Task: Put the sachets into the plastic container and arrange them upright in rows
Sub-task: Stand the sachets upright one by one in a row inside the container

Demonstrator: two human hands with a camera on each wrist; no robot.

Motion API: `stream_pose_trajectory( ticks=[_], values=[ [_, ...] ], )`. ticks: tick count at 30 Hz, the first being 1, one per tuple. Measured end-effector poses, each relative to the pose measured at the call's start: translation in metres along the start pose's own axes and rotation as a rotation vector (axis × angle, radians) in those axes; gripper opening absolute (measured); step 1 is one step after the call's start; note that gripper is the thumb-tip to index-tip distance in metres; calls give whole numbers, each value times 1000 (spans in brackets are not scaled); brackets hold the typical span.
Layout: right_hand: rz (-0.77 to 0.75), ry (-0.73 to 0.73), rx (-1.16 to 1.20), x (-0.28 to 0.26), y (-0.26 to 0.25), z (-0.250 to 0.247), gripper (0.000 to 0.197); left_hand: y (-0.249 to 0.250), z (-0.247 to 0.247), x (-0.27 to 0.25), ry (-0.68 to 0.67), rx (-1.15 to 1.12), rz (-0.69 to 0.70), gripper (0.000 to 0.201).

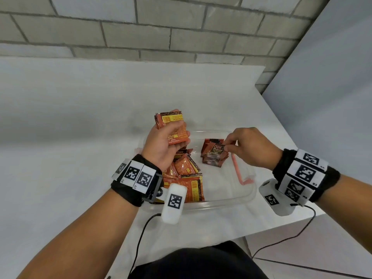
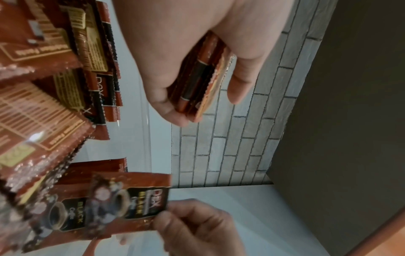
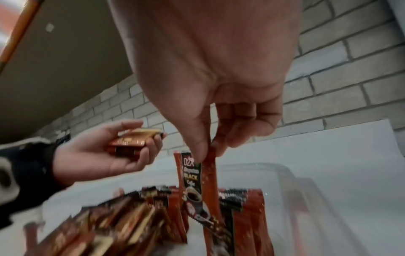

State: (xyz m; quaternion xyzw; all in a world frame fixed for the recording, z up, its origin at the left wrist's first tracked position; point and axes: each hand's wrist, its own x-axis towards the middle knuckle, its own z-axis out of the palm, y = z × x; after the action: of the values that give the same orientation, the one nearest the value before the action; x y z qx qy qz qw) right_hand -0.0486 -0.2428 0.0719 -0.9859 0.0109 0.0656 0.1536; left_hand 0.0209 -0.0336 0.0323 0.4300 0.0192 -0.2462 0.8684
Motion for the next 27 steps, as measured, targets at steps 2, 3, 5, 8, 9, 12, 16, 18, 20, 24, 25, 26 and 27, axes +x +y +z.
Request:
stream_pose_trajectory(
  ticks=[2, 3, 5, 8, 9, 12, 16, 18, 20, 24, 25, 26, 27],
  values=[
    [10, -87, -68, 1, 1, 10, 14, 1, -1, -1, -9, 14, -3, 9],
    [20, -126, -96, 2, 1, 13, 14, 2, -1, -2, -18, 18, -5, 11],
    [41, -194, -149, 5, 1, 18, 11, 2, -2, -3, -31, 24, -9, 13],
    [48, -245, -211, 10, 0, 20, 10, 3, -2, -4, -32, 27, -12, 11],
    [47, -248, -221, 12, -1, 20, 11, 3, -3, -4, -31, 30, -14, 11],
    [50, -246, -225, 17, -1, 21, 12, 3, -4, -4, -25, 35, -19, 10],
    [65, -256, -248, 20, -2, 22, 12, 2, -5, -4, -19, 43, -28, 9],
    [69, -259, -263, 20, -2, 22, 11, 3, -5, -3, -15, 43, -31, 9],
    [71, -262, -269, 21, -2, 22, 11, 3, -5, -2, -10, 42, -32, 10],
    [63, -272, -274, 21, -1, 23, 11, 3, -4, -1, -9, 39, -36, 9],
    [61, -271, -275, 21, 0, 23, 11, 3, -3, -1, -10, 38, -37, 9],
    [62, -271, -277, 21, 0, 24, 11, 3, -3, -1, -10, 39, -38, 9],
    [63, -269, -277, 21, 0, 24, 11, 3, -3, -1, -11, 41, -38, 9]
  ],
)
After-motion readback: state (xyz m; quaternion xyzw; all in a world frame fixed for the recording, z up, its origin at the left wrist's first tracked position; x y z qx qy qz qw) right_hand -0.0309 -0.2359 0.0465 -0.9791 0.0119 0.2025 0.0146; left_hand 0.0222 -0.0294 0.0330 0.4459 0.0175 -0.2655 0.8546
